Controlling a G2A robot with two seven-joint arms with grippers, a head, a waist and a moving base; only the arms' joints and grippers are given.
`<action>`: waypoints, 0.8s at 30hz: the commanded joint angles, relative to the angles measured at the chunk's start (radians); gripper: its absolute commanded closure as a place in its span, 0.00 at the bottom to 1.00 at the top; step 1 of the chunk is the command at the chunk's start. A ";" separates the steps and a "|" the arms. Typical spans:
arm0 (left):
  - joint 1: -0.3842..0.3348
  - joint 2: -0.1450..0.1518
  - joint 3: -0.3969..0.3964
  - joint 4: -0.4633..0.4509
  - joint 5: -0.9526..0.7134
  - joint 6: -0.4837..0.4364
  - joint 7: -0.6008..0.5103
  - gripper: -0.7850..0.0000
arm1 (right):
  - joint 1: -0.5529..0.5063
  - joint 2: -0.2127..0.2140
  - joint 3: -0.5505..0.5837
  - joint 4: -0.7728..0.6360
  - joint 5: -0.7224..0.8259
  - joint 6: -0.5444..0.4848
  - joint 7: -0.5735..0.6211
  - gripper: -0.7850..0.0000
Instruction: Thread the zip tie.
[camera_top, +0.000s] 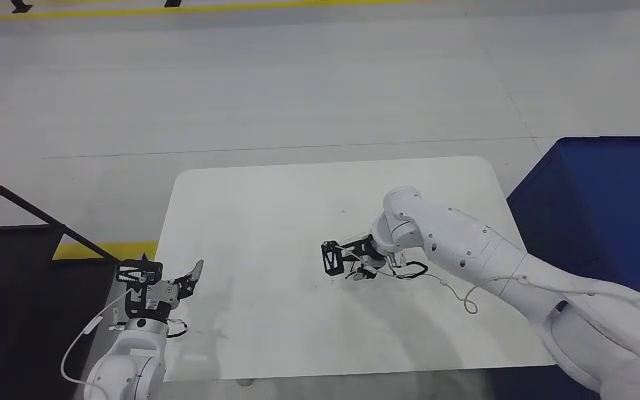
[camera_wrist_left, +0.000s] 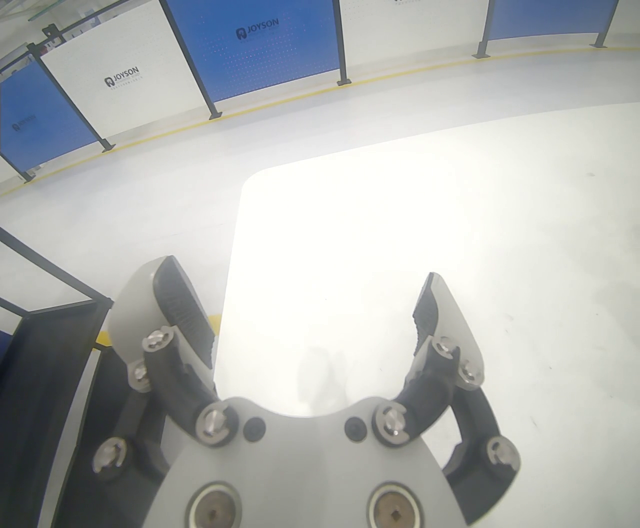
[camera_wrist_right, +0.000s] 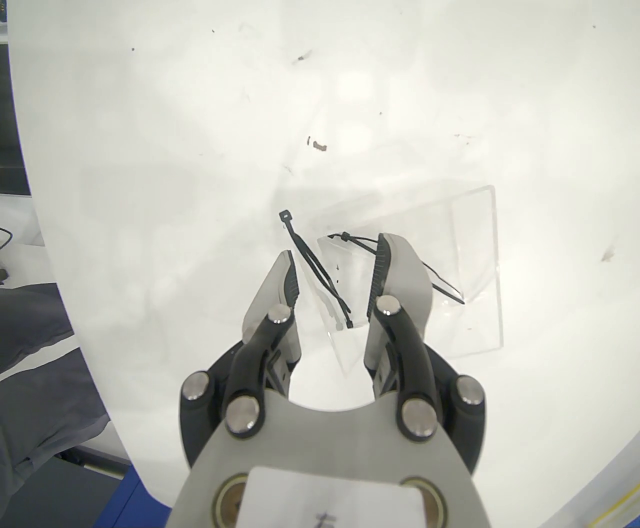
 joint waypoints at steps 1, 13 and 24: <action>0.000 0.000 0.000 0.000 0.000 0.000 0.000 0.00 | -0.002 -0.014 -0.002 0.019 0.000 -0.001 0.004 0.62; 0.000 0.000 0.000 0.000 0.000 0.000 0.000 0.00 | -0.006 -0.072 -0.002 0.127 -0.013 -0.008 -0.003 0.98; 0.000 0.000 0.000 0.000 0.000 0.000 0.000 0.00 | 0.010 -0.073 -0.002 0.146 -0.002 -0.030 -0.025 1.00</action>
